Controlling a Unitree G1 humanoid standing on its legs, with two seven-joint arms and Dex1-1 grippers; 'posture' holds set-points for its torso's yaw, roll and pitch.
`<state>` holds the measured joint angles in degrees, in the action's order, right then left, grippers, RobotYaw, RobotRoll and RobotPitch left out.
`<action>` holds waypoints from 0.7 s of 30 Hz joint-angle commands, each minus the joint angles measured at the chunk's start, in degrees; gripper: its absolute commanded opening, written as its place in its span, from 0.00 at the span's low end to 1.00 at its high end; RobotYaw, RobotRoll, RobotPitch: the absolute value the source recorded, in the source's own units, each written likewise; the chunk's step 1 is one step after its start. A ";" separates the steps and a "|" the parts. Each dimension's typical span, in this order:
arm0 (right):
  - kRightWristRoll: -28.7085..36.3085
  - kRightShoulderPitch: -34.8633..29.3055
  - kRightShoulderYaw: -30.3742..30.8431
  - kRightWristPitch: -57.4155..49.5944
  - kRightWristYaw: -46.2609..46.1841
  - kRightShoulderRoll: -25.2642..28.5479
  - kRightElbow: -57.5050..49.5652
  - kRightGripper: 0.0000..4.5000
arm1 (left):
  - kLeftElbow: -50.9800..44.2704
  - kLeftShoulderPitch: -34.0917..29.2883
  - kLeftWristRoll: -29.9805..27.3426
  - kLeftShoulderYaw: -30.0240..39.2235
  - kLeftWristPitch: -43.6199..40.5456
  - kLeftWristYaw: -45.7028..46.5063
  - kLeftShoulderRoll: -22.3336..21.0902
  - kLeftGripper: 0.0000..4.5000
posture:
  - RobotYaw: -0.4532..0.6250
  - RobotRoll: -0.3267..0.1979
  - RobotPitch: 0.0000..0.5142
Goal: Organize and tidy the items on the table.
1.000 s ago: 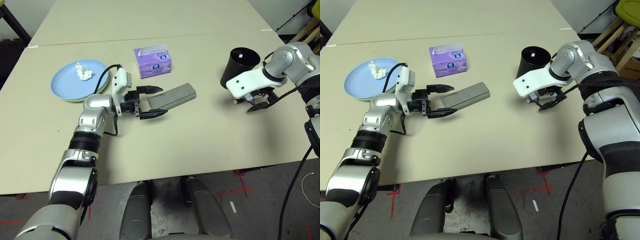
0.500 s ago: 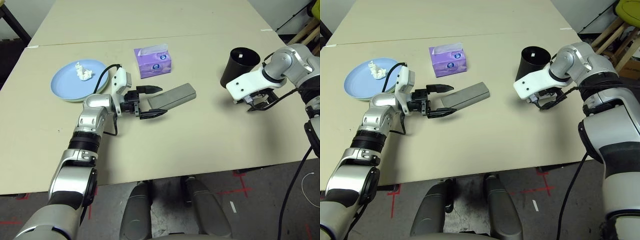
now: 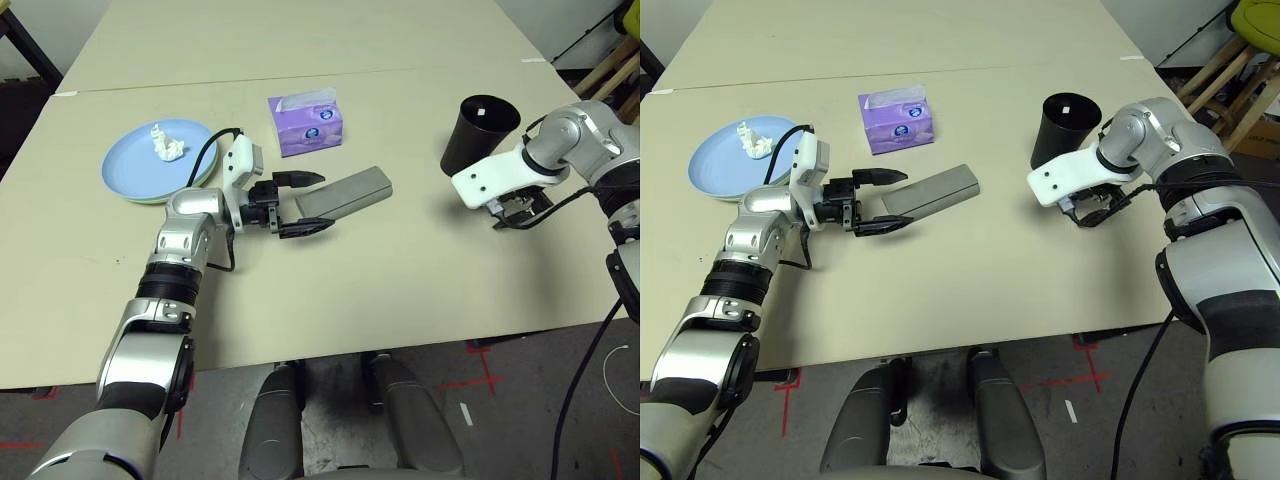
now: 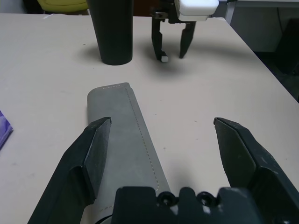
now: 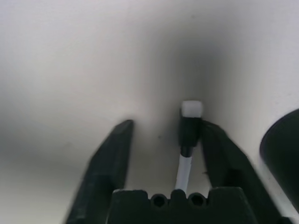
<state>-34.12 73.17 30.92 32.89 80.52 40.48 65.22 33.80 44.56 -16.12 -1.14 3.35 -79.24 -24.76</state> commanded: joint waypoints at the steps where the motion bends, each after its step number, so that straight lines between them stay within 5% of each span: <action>1: 0.46 -0.99 0.05 -0.11 0.67 0.11 0.21 0.40 | -1.28 -0.44 -0.14 -0.60 0.06 -0.26 -0.08 1.00 | 0.48 0.62 0.47; 5: 0.64 -0.69 0.10 -0.05 1.02 0.21 0.22 0.09 | -1.14 -0.31 -0.12 -0.61 0.13 -0.24 -0.03 1.00 | 0.48 0.62 0.47; 16: 8.26 -0.49 -4.52 -3.10 9.92 1.10 -3.10 0.09 | -0.77 -0.01 0.00 -0.68 0.51 -0.21 0.18 1.00 | 0.48 0.62 0.46; 21: 22.50 -3.17 -5.96 -16.95 11.98 1.64 -8.79 0.09 | -0.58 0.12 0.01 -0.70 0.70 -0.10 0.42 1.00 | 0.47 0.62 0.44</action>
<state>-17.37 72.11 25.75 20.97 91.76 41.25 58.89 33.82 44.63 -16.11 -1.15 3.54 -79.16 -24.63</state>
